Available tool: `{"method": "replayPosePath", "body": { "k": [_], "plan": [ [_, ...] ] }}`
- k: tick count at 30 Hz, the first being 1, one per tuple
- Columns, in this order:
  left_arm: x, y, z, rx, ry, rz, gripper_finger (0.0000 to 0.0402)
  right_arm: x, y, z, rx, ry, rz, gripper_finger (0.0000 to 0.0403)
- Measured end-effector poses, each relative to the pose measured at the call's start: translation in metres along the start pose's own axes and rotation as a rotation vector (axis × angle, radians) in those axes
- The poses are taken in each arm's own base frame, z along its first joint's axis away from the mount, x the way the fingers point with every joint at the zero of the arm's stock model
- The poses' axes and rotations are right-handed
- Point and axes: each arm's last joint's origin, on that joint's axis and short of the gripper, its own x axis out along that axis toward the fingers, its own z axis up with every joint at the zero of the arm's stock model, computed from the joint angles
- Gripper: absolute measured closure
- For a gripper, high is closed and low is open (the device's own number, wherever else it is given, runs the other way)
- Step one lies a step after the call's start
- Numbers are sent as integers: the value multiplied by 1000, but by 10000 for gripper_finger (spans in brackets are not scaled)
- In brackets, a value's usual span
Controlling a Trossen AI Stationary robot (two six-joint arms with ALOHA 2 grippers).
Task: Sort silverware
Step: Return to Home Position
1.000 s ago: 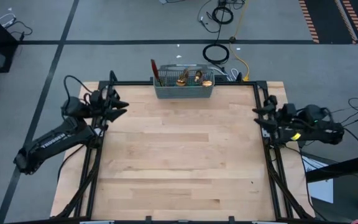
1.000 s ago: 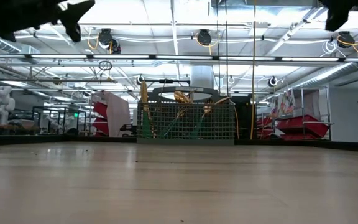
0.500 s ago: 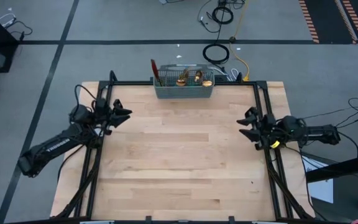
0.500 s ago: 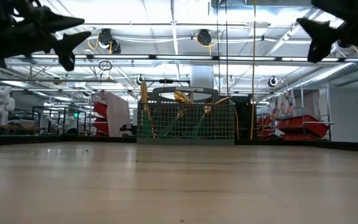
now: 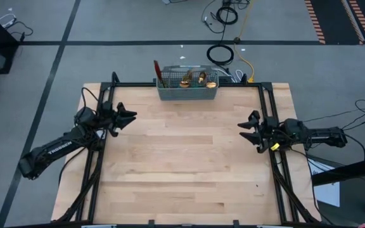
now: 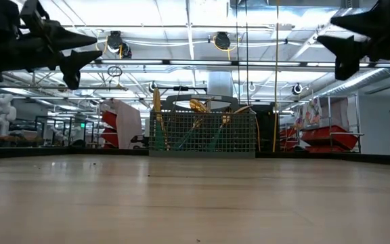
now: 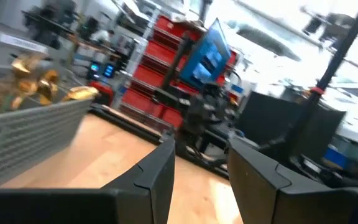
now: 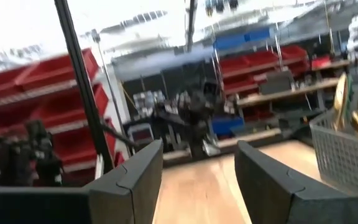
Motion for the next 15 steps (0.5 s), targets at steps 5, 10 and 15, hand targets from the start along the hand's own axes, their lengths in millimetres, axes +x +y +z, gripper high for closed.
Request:
{"method": "replayPosePath", "body": {
  "k": [5,10,15],
  "plan": [
    [2,3,-5,-14,-36,157,254,-1,-4,-15,35,159,-46,215],
    [5,2,-13,-40,-55,312,254,-2,-5,-20,104,206,-63,215],
    [11,-17,-11,30,-112,176,254,0,-1,-6,-25,67,-6,215]
  ]
}}
